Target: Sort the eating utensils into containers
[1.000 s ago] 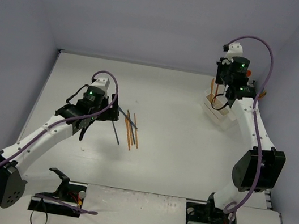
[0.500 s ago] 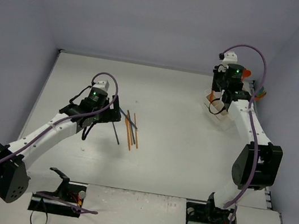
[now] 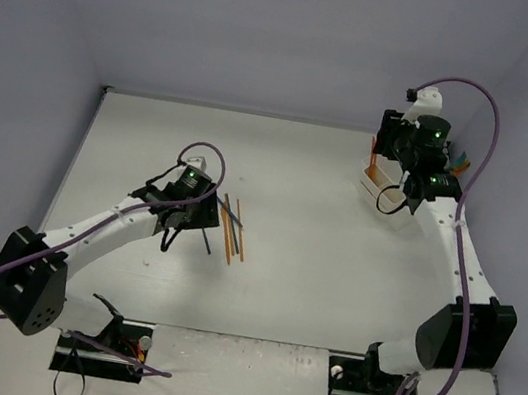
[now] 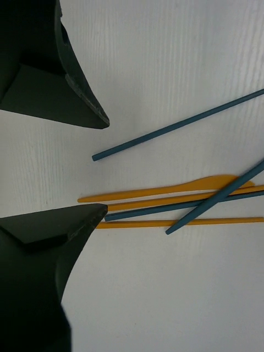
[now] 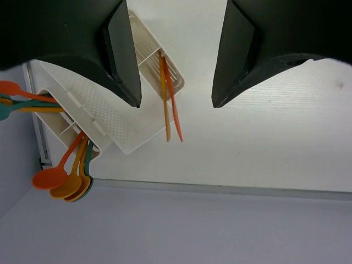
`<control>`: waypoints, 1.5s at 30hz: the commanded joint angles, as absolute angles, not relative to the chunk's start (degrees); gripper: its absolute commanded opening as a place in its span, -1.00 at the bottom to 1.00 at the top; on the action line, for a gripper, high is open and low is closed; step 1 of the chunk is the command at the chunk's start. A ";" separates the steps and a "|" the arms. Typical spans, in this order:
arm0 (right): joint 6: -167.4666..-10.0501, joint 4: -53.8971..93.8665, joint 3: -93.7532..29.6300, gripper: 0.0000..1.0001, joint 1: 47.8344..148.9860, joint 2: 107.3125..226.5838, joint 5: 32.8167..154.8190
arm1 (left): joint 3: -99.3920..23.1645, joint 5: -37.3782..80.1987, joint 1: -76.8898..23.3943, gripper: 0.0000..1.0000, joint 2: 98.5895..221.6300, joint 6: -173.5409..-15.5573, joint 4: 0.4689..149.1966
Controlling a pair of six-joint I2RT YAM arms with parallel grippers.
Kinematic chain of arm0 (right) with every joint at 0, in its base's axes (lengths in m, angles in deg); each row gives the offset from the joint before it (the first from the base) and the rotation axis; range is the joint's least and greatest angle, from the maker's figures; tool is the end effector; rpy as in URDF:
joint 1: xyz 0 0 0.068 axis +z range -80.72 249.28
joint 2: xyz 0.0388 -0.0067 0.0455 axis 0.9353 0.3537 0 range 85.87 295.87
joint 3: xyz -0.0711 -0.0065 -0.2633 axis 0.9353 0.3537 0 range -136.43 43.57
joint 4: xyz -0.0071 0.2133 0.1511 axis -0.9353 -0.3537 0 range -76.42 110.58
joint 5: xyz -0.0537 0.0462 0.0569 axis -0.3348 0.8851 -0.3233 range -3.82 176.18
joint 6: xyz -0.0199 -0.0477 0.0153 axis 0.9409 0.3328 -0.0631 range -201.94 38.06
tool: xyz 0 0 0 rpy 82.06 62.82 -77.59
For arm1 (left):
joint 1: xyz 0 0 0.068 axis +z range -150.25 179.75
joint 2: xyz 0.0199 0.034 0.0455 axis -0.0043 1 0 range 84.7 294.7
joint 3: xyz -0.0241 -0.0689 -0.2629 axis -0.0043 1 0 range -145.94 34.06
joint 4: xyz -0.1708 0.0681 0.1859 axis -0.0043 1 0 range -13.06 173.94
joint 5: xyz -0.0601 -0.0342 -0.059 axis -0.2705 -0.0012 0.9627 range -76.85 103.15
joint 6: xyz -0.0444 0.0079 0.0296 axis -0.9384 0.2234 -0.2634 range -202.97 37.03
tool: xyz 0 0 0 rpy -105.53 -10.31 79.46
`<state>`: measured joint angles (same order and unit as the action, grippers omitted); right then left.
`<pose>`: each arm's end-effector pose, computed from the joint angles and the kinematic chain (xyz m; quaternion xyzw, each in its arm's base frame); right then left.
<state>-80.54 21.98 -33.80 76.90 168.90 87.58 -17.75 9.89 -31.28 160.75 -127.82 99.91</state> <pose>0.3438 0.0468 0.4030 -0.0659 0.7299 0.0459 0.6788 0.2400 -0.1420 0.2435 -0.1223 0.9227 -0.2033 0.3038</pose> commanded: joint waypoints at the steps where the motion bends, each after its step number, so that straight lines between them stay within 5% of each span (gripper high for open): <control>1: -86.72 23.91 -30.37 0.05 78.92 161.78 86.51 | -21.68 7.19 -34.45 -0.16 166.01 -131.67 99.42; 32: -92.06 22.87 -17.06 0.15 81.32 151.42 93.74 | -25.34 6.95 -38.92 -0.48 182.89 -134.69 101.49; 45: -92.91 22.90 -16.05 0.18 81.36 150.22 95.42 | -25.02 1.48 -38.92 -1.00 182.78 -129.38 107.91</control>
<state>-92.07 19.85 -15.71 81.01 152.20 93.89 -24.59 5.51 -38.70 182.22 -132.23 101.87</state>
